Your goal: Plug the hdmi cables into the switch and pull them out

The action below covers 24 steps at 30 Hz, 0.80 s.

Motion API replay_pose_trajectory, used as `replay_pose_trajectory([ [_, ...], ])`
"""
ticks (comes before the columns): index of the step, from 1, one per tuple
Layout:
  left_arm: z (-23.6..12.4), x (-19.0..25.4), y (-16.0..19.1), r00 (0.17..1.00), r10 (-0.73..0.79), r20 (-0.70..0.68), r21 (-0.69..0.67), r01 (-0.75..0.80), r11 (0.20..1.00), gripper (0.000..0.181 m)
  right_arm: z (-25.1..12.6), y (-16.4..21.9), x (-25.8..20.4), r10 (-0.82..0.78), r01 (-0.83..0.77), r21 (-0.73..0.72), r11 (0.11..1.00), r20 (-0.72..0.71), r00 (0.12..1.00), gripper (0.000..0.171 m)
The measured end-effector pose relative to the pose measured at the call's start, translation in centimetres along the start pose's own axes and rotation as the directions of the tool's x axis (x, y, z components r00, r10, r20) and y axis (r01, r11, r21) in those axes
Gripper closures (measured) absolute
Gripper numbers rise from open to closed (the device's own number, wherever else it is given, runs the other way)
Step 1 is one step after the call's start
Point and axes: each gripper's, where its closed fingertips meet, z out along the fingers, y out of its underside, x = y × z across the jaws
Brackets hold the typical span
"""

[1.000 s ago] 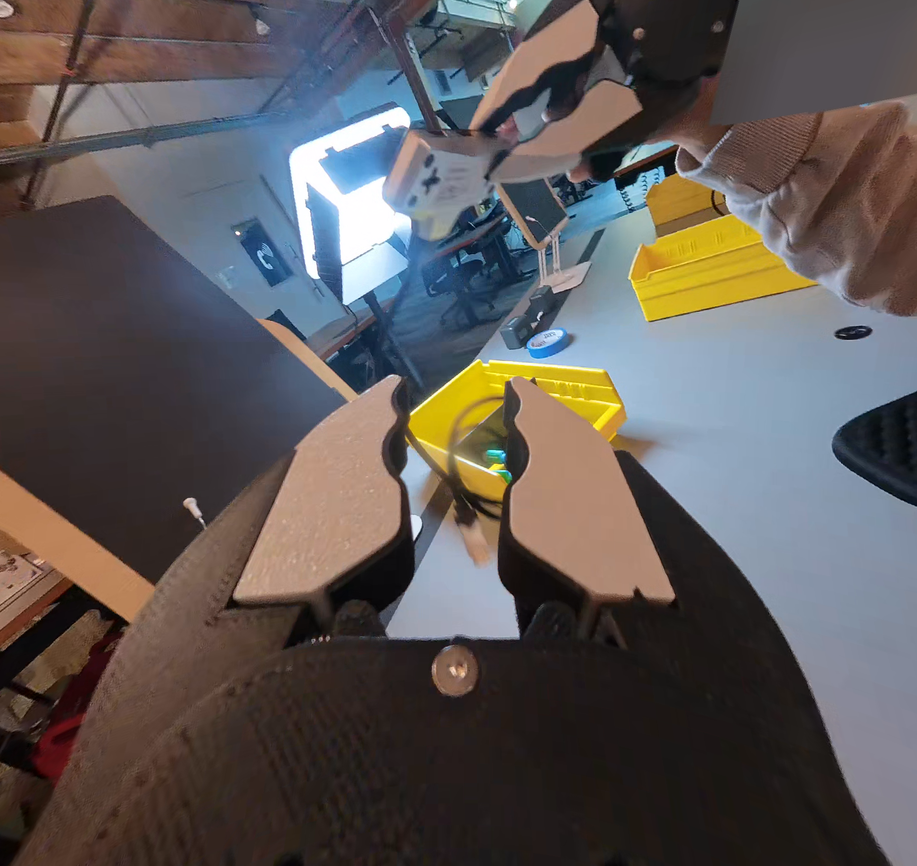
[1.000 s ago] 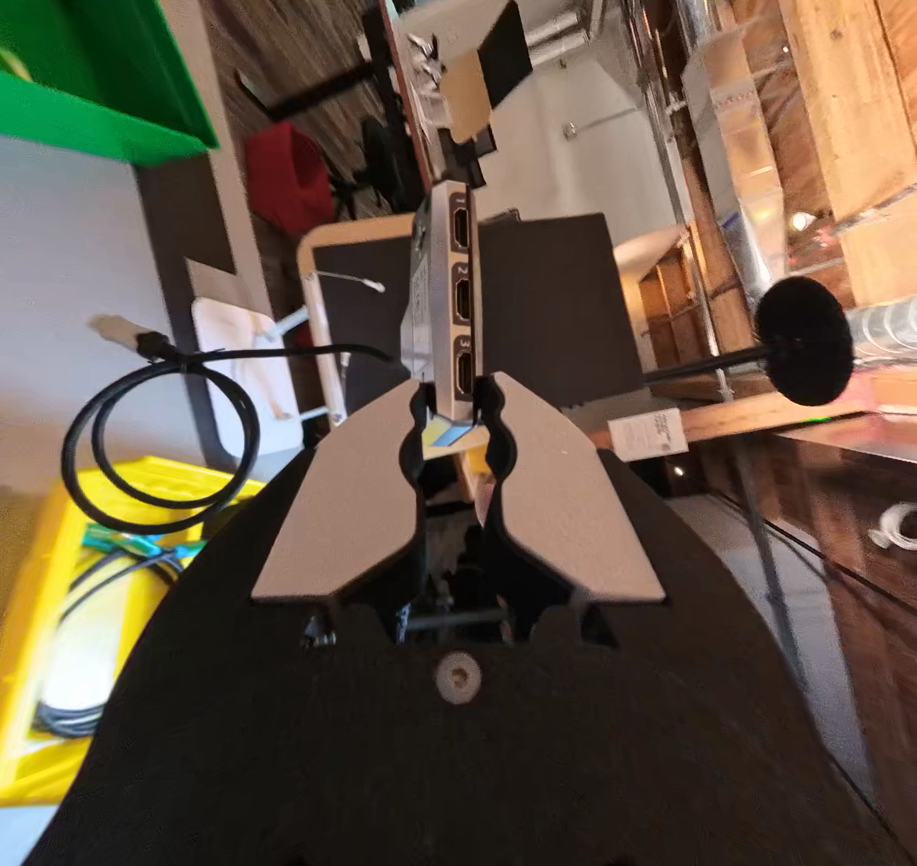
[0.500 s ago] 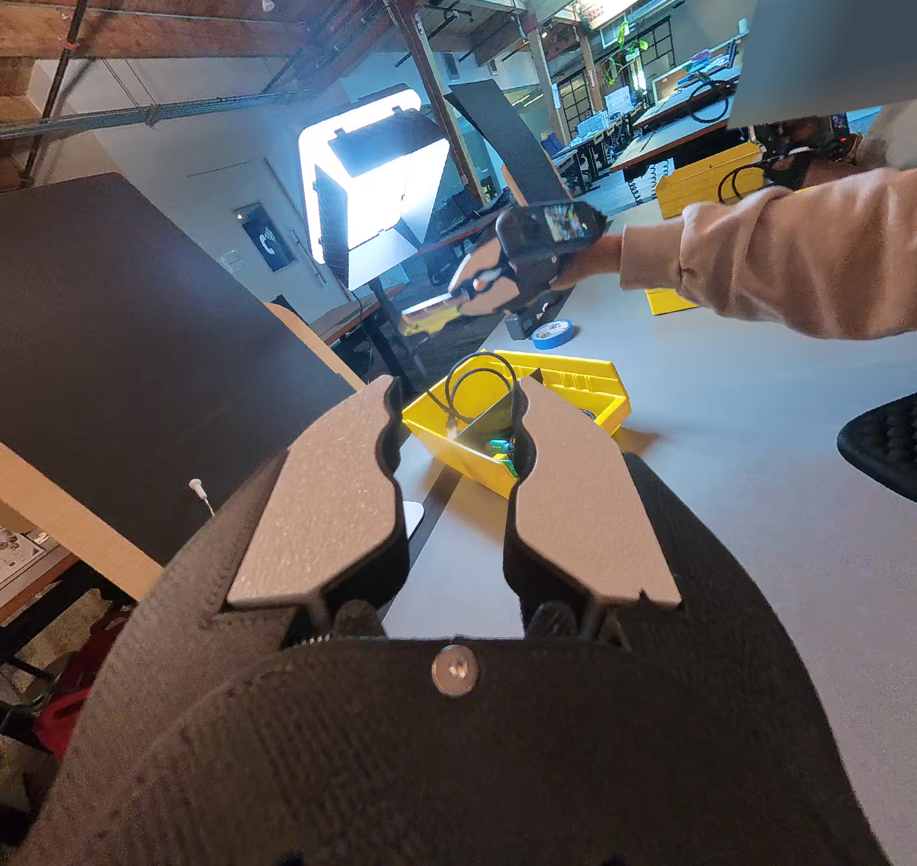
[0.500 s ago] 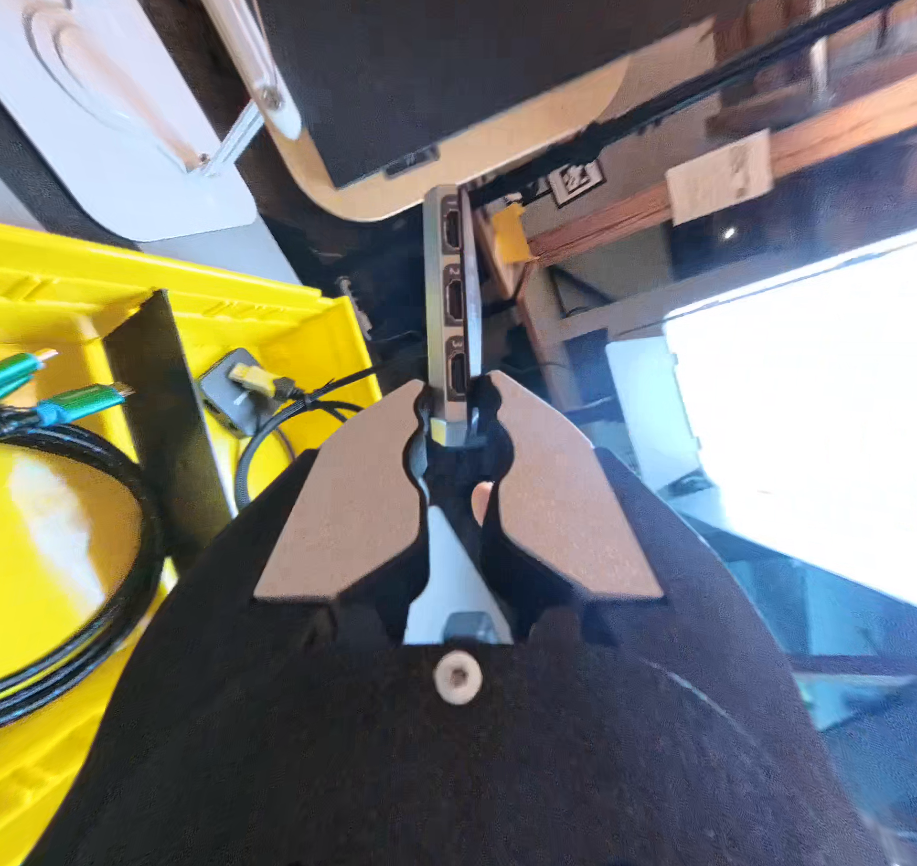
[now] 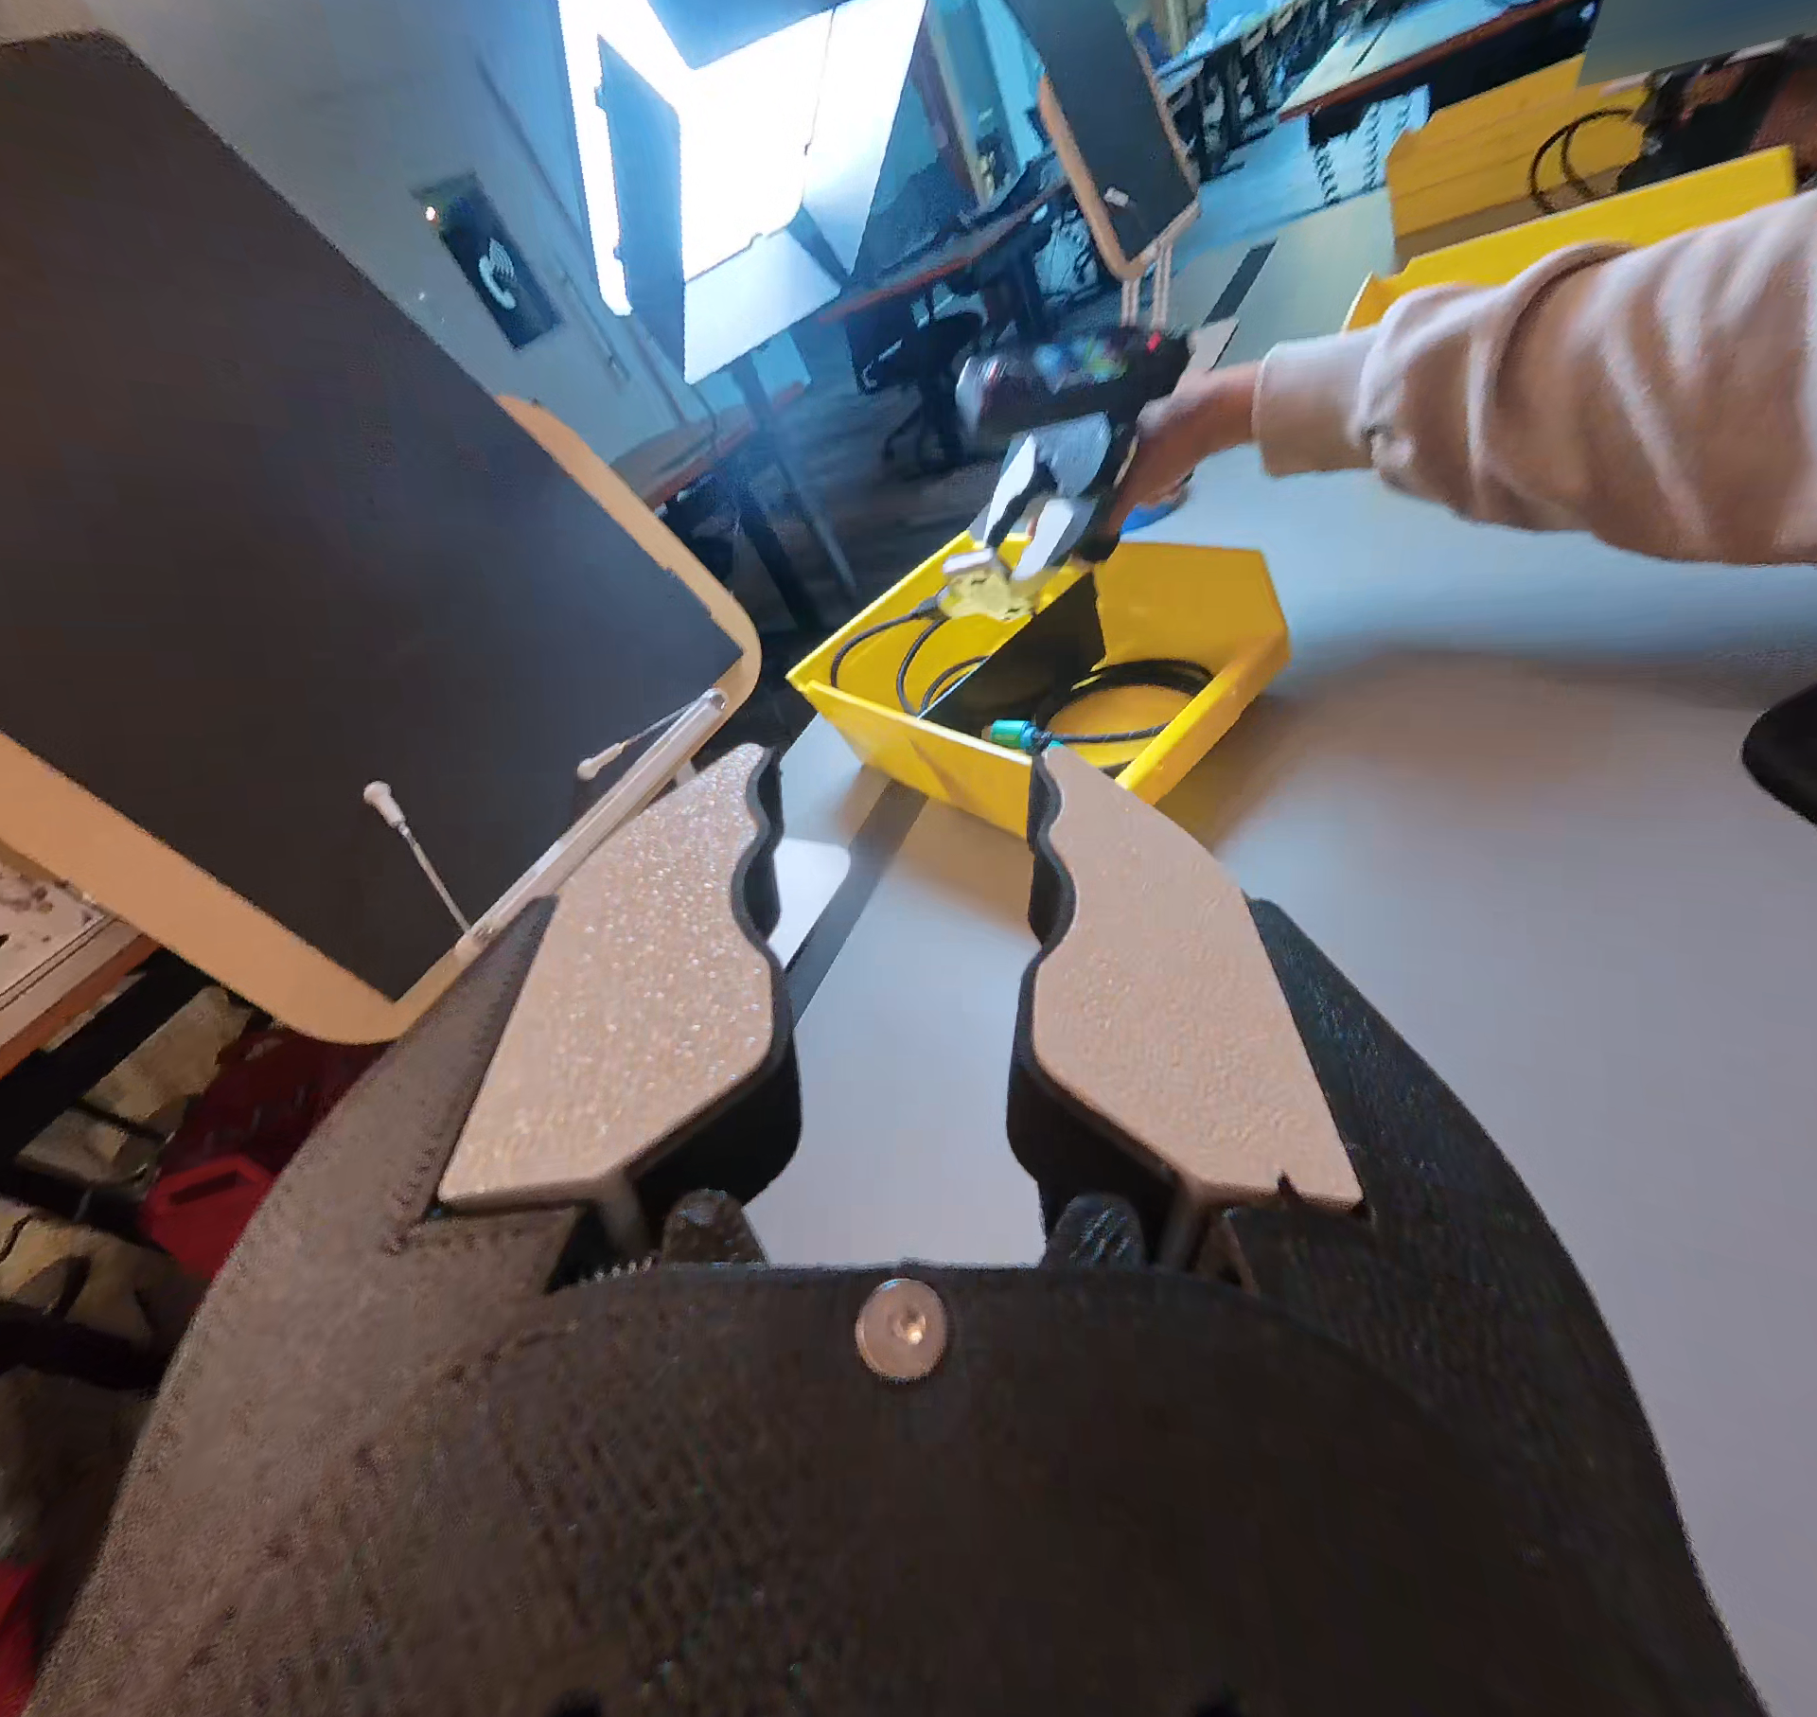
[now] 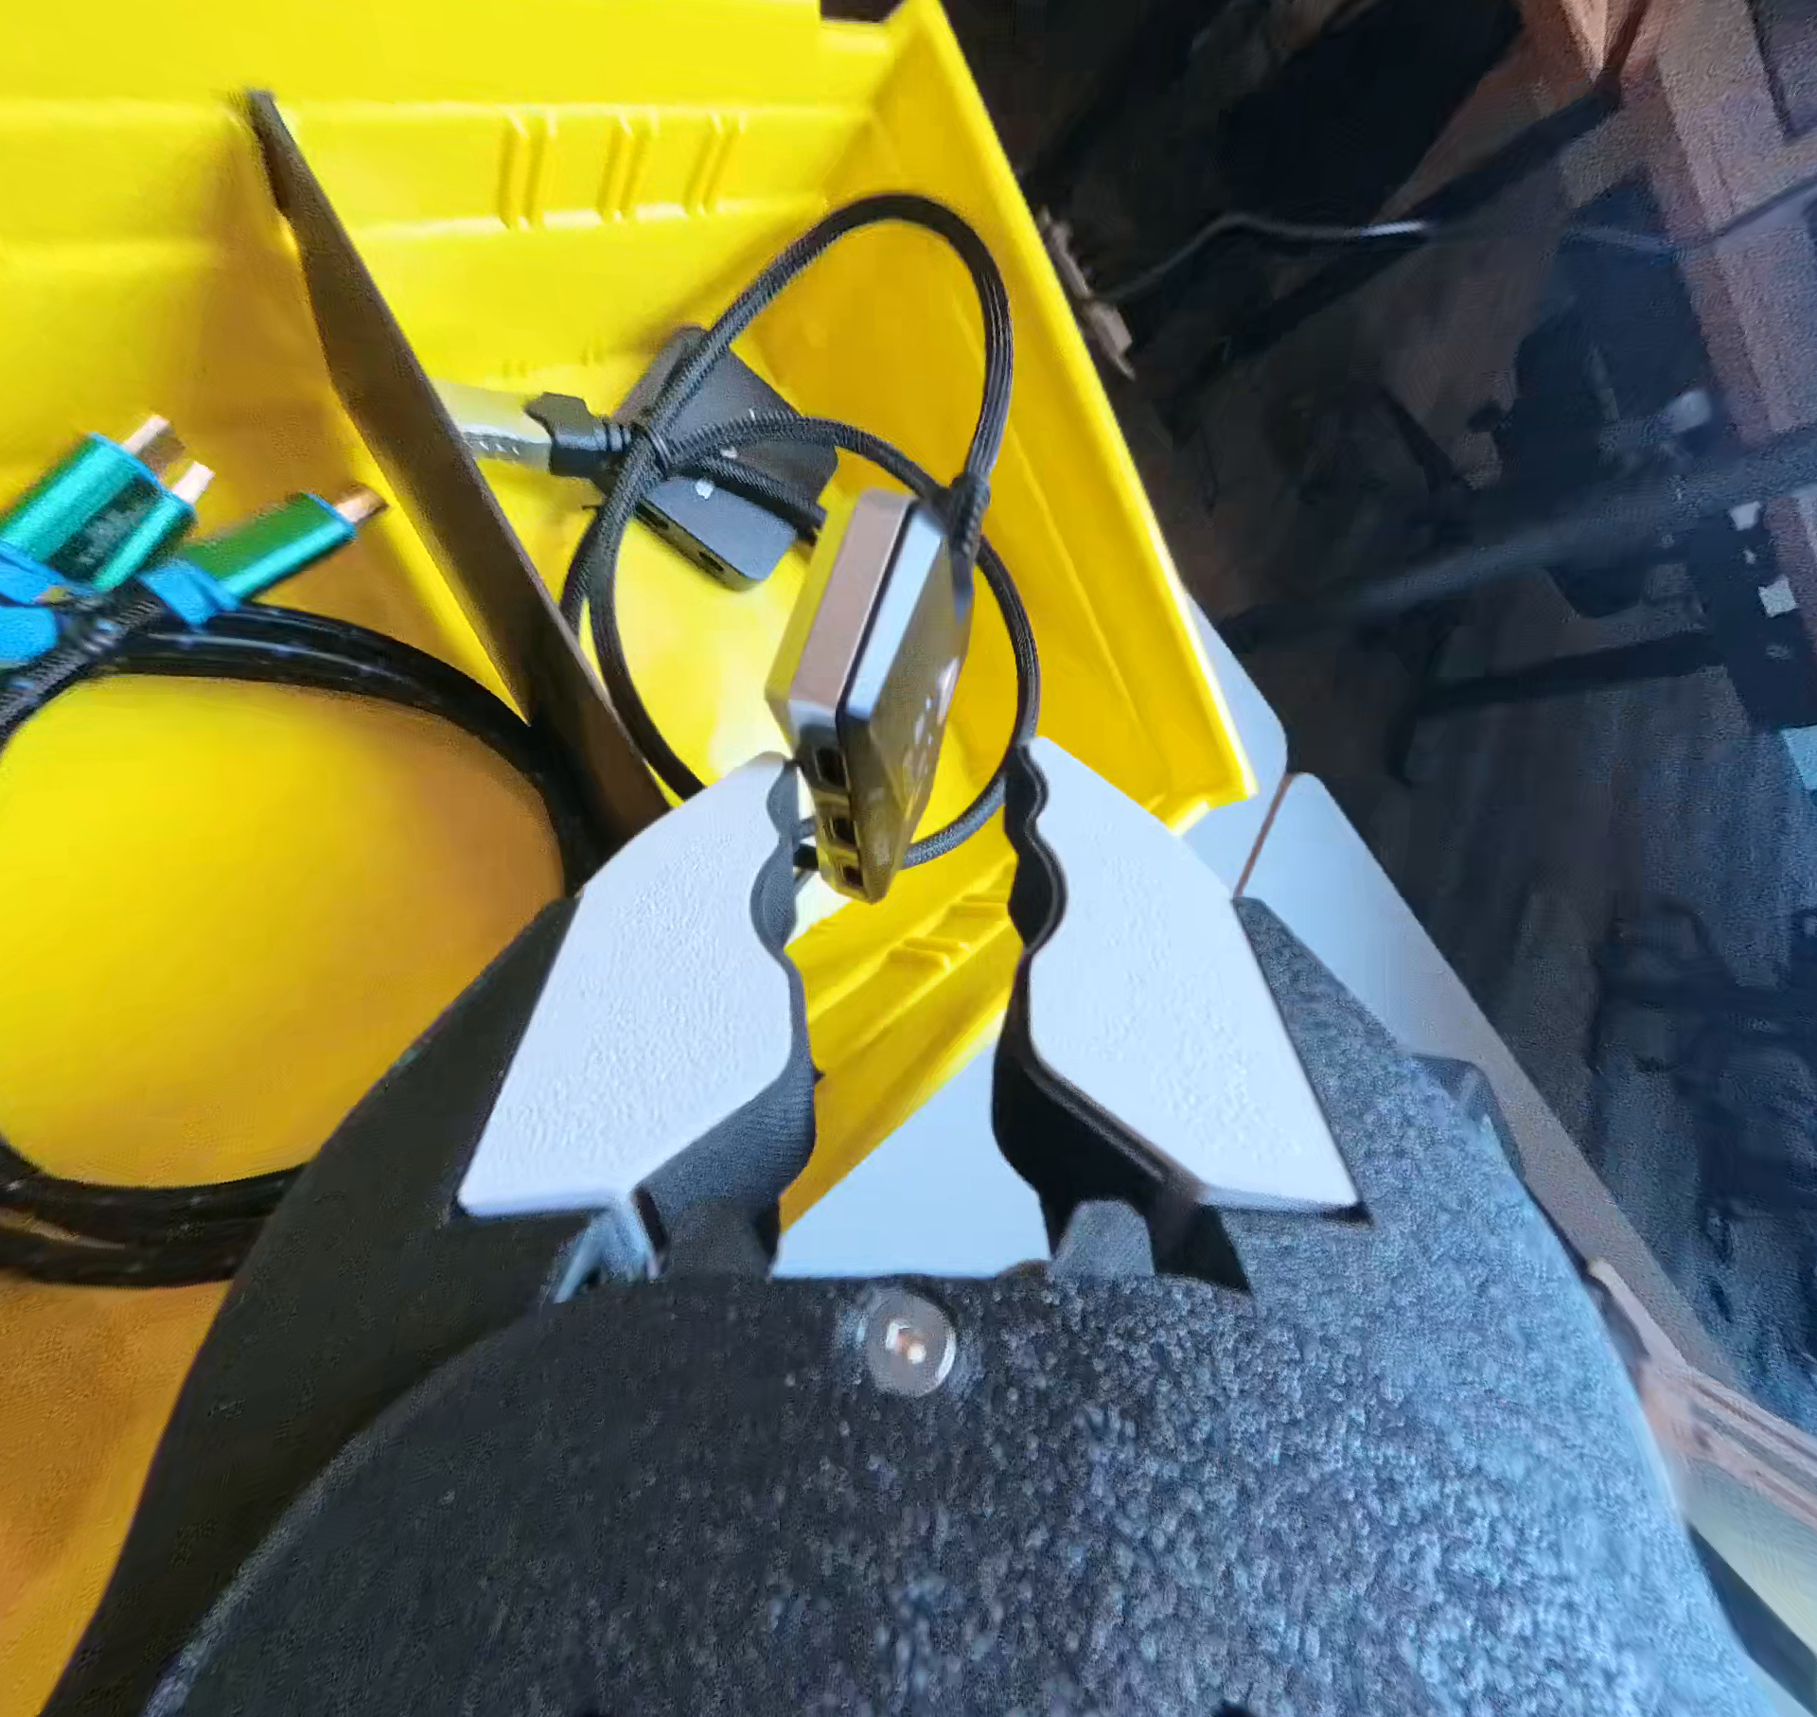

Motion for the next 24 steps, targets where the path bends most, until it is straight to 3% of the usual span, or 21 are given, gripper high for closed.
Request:
replay_pose_trajectory([
  [6,-1.3,-1.4,1.8,0.999,0.008,0.034,-0.111,-0.004,0.994,0.128,-6.9,-1.8,1.6,0.129,-0.146,0.246,0.958,0.082,0.988,0.124],
  [10,-3.3,-1.6,6.2,0.999,0.048,0.009,-0.344,-0.043,0.938,0.123,-10.9,-1.3,-0.1,0.049,-0.07,0.288,0.955,0.082,0.995,0.125],
  [13,-6.4,0.4,12.7,0.996,-0.013,-0.091,-0.583,-0.043,0.811,0.123,-12.5,-0.3,-5.0,-0.116,0.072,0.25,0.965,0.166,0.979,0.129],
  [18,-12.6,4.0,24.5,0.984,-0.087,-0.155,-0.864,-0.093,0.495,0.124,-11.4,1.6,-15.2,-0.429,0.413,0.12,0.903,0.317,0.846,0.13],
  [21,-13.3,3.2,27.8,0.988,0.073,-0.137,-0.9,-0.155,0.408,0.135,-8.8,0.8,-18.3,-0.506,0.514,0.071,0.855,0.329,0.797,0.127],
  [22,-13.2,2.5,28.1,0.977,0.156,-0.142,-0.902,-0.193,0.385,0.146,-7.8,0.3,-18.8,-0.514,0.527,0.054,0.848,0.331,0.792,0.126],
  [24,-12.6,2.2,28.2,0.951,0.248,-0.185,-0.893,-0.268,0.362,0.15,-5.8,-0.4,-19.3,-0.517,0.542,0.022,0.84,0.333,0.789,0.123],
])
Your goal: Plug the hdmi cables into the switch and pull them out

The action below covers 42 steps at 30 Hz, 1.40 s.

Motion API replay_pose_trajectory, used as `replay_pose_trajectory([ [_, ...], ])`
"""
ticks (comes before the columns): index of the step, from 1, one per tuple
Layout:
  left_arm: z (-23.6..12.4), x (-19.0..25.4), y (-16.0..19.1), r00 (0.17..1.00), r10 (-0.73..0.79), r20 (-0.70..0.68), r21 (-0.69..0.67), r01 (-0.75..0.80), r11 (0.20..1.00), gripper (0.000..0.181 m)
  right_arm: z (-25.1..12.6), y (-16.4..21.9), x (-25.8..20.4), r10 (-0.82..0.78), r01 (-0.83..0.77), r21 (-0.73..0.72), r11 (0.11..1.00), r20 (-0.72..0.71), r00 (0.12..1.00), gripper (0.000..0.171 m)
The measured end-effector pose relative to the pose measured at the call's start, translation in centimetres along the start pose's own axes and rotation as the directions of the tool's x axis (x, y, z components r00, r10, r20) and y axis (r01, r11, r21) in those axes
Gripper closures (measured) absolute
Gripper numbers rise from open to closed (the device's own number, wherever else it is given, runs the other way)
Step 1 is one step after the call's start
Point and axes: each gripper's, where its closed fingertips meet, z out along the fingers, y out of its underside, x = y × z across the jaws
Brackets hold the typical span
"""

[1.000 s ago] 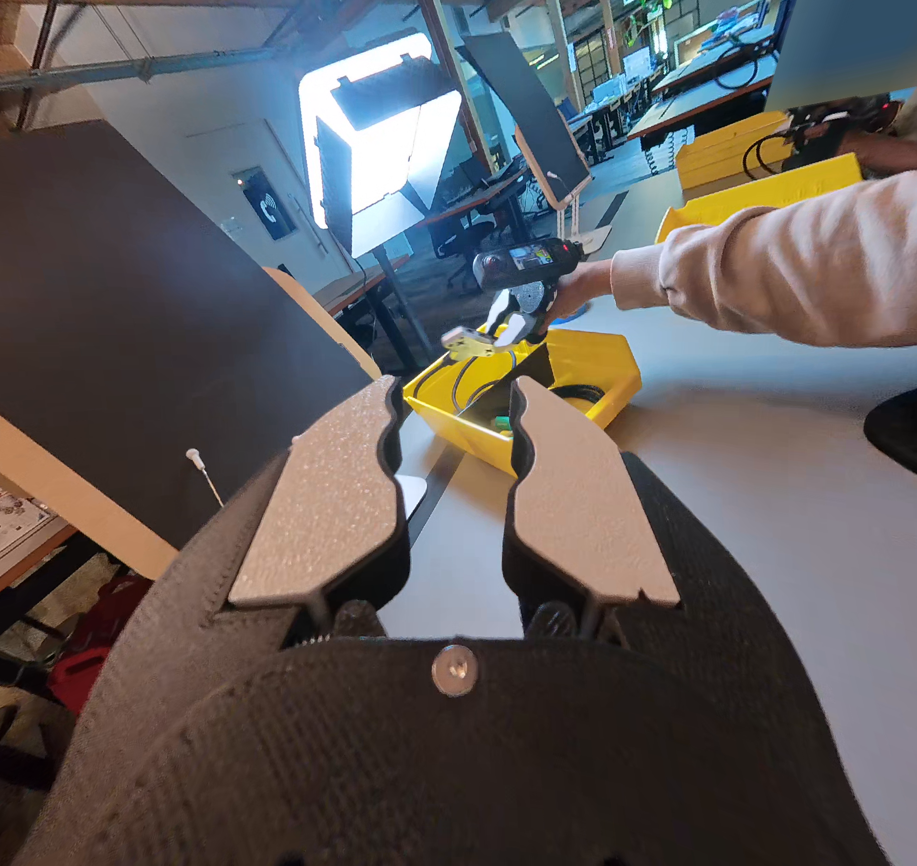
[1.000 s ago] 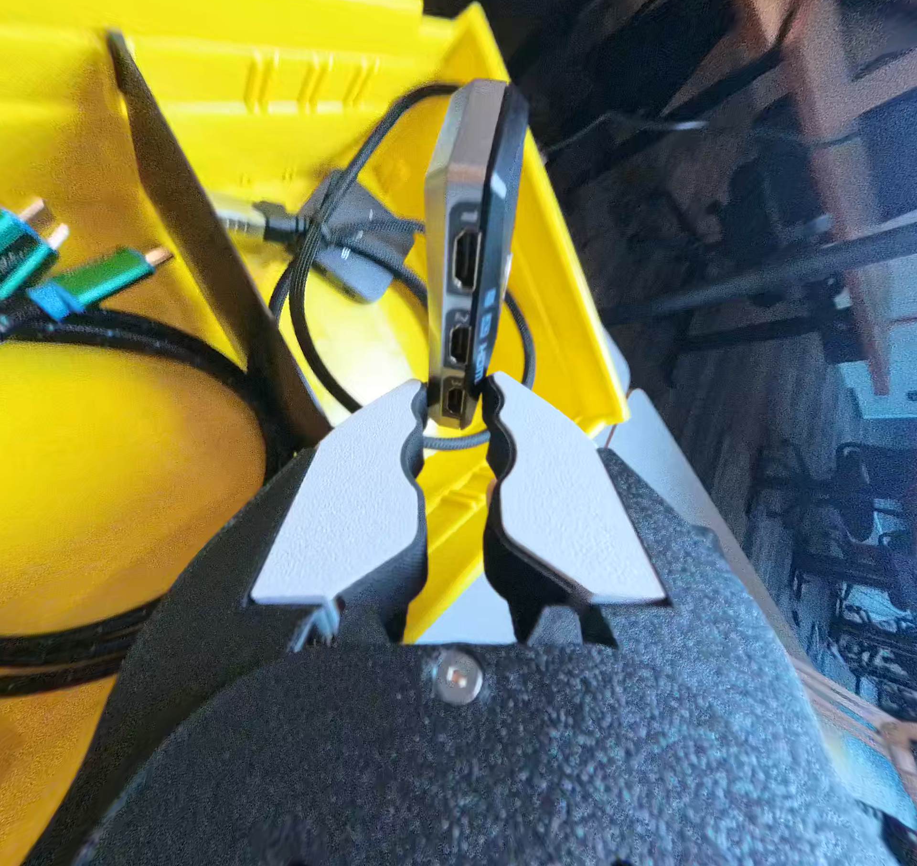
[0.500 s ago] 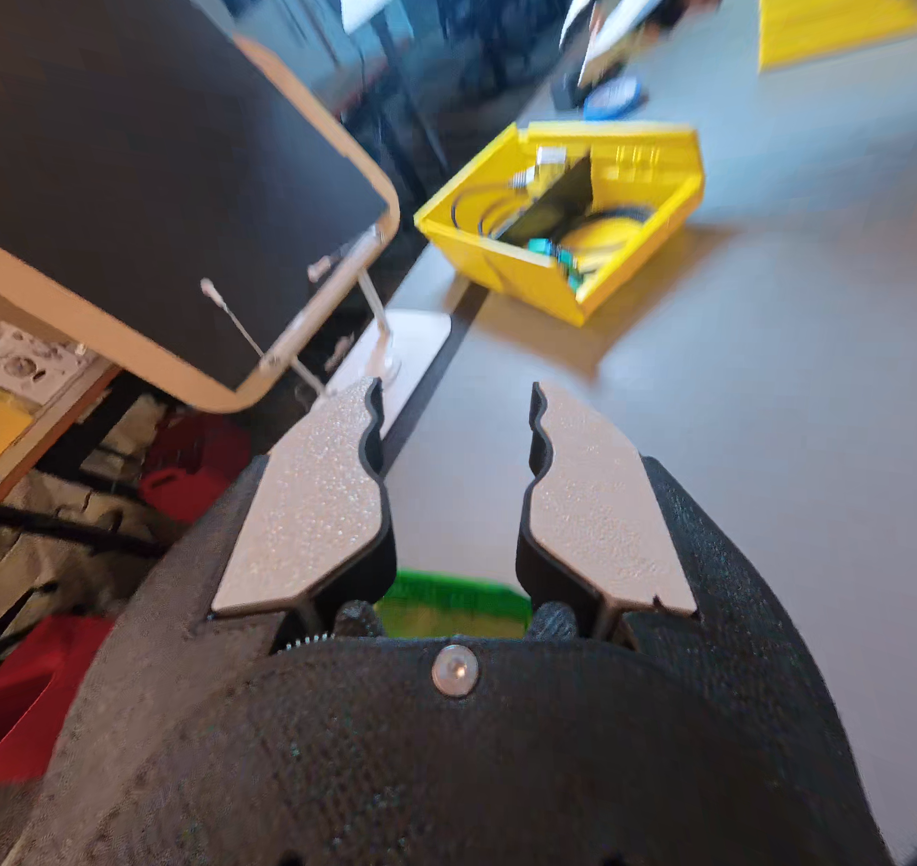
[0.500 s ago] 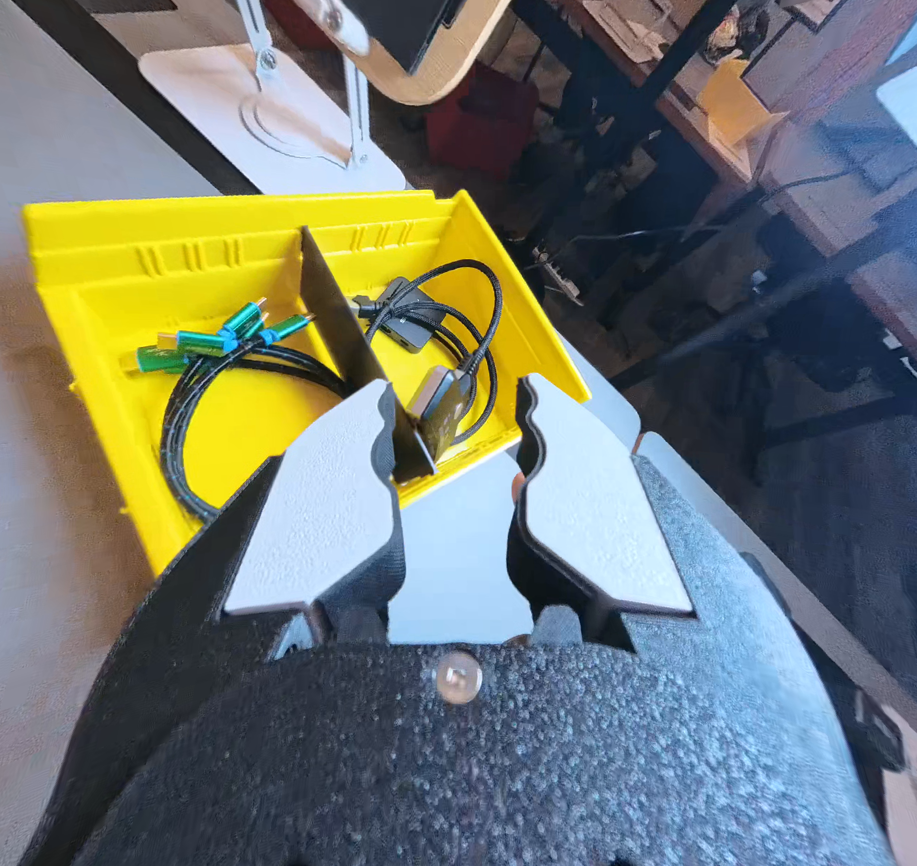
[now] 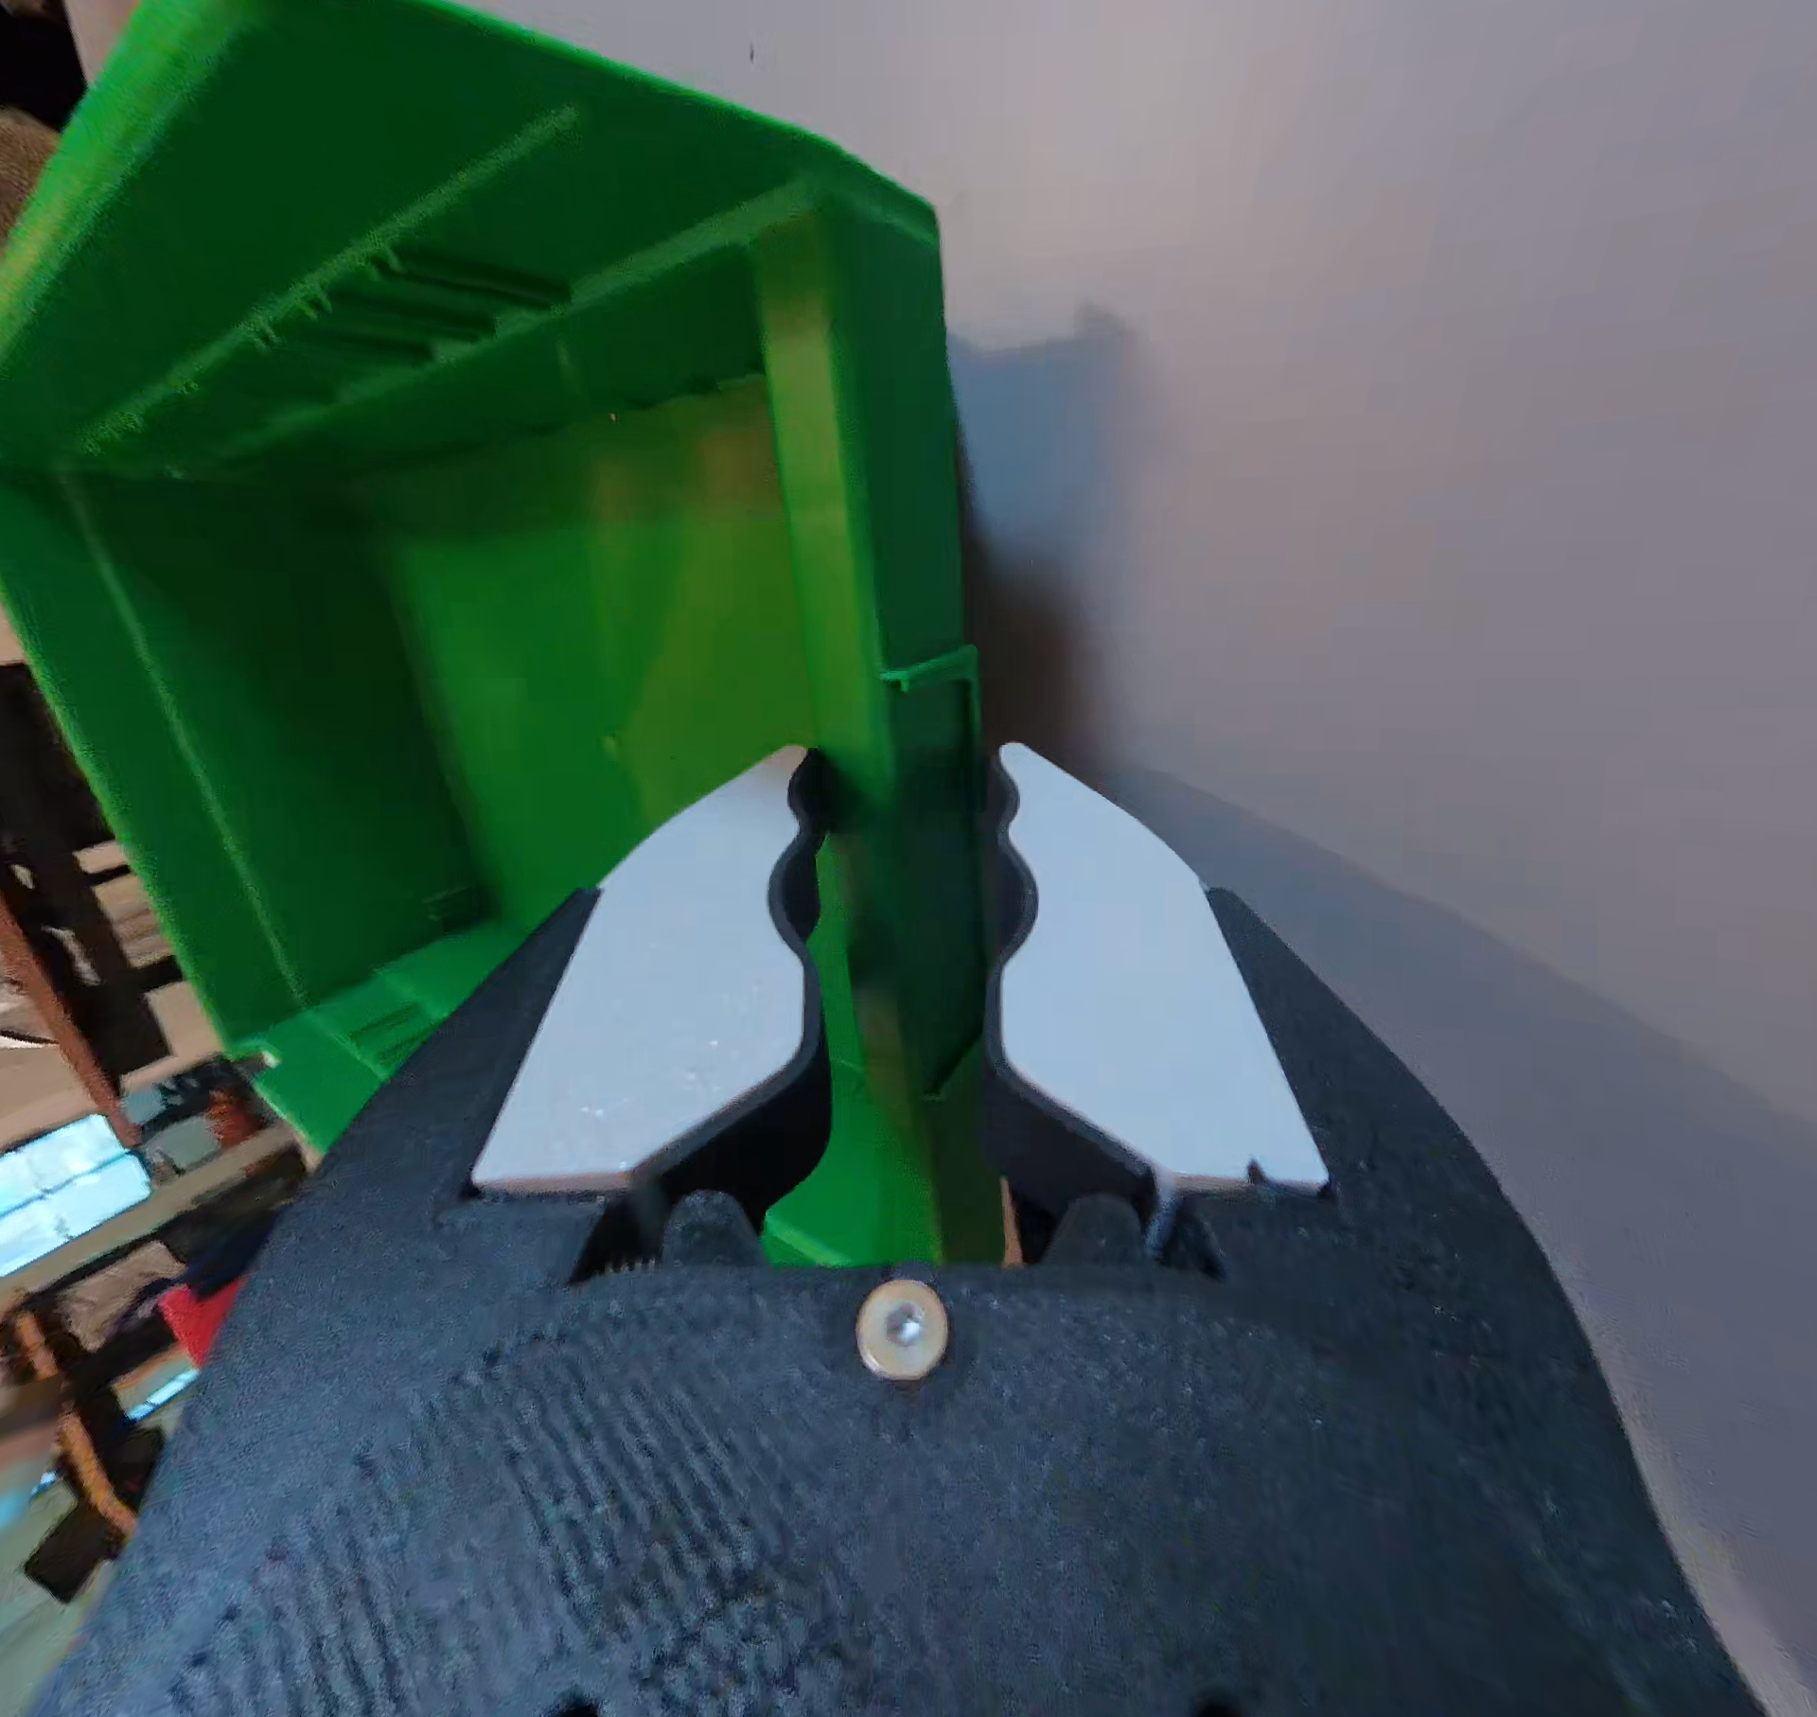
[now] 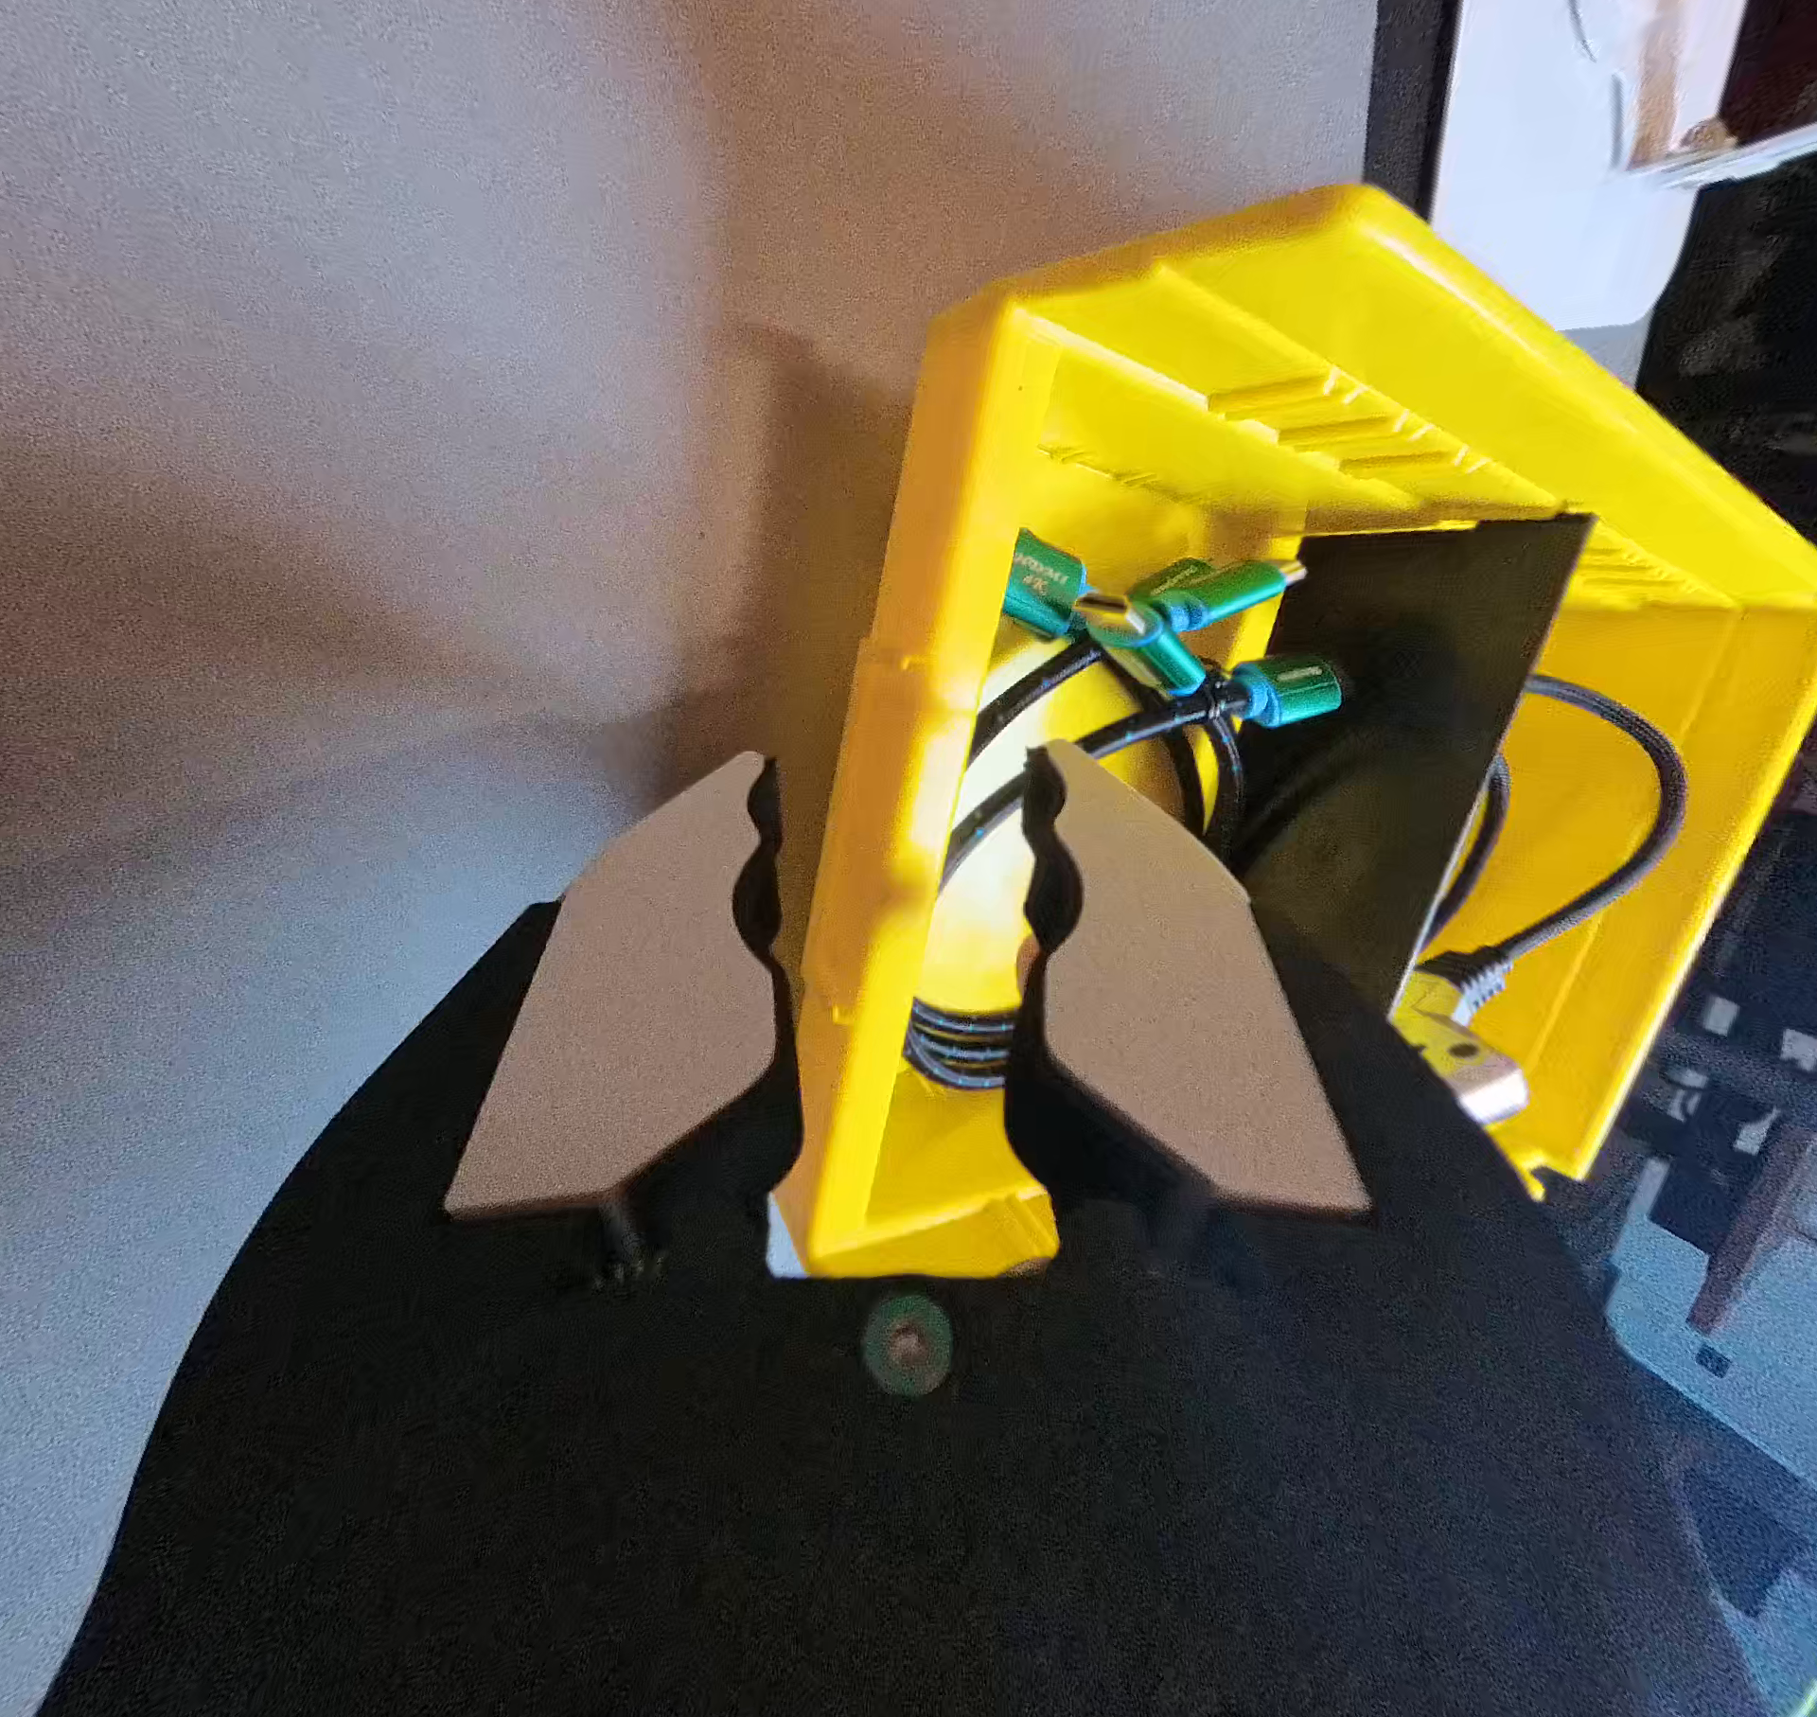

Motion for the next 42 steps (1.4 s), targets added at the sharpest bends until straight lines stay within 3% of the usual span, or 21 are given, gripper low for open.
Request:
replay_pose_trajectory([
  [2,0.0,0.2,-1.0,1.0,0.009,-0.009,0.04,-0.008,0.999,0.149,1.6,-0.7,0.7,-0.004,0.003,-0.024,1.0,-0.005,1.0,0.124],
  [5,-0.2,1.1,-3.4,0.997,0.009,-0.076,0.159,0.004,0.987,0.149,3.5,-1.9,0.7,-0.04,0.04,-0.019,0.999,-0.007,0.999,0.141],
  [7,-0.3,1.5,-4.6,0.997,0.031,-0.077,0.179,-0.017,0.984,0.149,3.5,-2.3,0.8,-0.067,0.066,-0.029,0.997,-0.04,0.997,0.14],
  [15,-0.6,3.2,-10.6,0.981,0.179,-0.077,0.292,-0.149,0.945,0.149,1.0,-2.7,-3.4,-0.146,0.148,0.021,0.989,-0.063,0.987,0.141],
  [21,-0.1,3.4,-15.3,0.961,0.274,-0.032,0.364,-0.244,0.899,0.148,-0.8,-5.3,-7.5,-0.182,0.189,0.125,0.974,-0.07,0.981,0.141],
  [27,0.1,2.1,-17.0,0.962,0.266,0.064,0.358,-0.271,0.894,0.138,-3.1,-8.5,-11.8,-0.168,0.198,0.26,0.945,-0.132,0.977,0.143],
  [31,-2.7,2.4,-18.3,0.99,0.132,0.04,0.494,-0.134,0.859,0.142,-8.7,-11.5,-14.5,0.017,0.025,0.532,0.846,-0.075,0.997,0.139],
  [34,-6.6,4.2,-20.8,0.988,-0.019,-0.151,0.662,0.115,0.74,0.142,-13.0,-10.3,-12.4,0.245,-0.118,0.64,0.76,-0.114,0.963,0.137],
  [36,-8.8,5.5,-22.5,0.942,-0.101,-0.321,0.714,0.311,0.627,0.142,-14.9,-7.0,-9.4,0.47,-0.249,0.676,0.693,-0.163,0.868,0.136],
  [38,-10.1,6.2,-24.0,0.874,-0.164,-0.457,0.71,0.47,0.525,0.142,-15.3,-2.8,-7.2,0.677,-0.419,0.7,0.579,-0.125,0.726,0.131],
  [42,-10.0,6.4,-26.8,0.773,-0.277,-0.571,0.667,0.633,0.393,0.136,-12.8,4.2,-5.5,0.865,-0.606,0.668,0.432,-0.118,0.487,0.112],
])
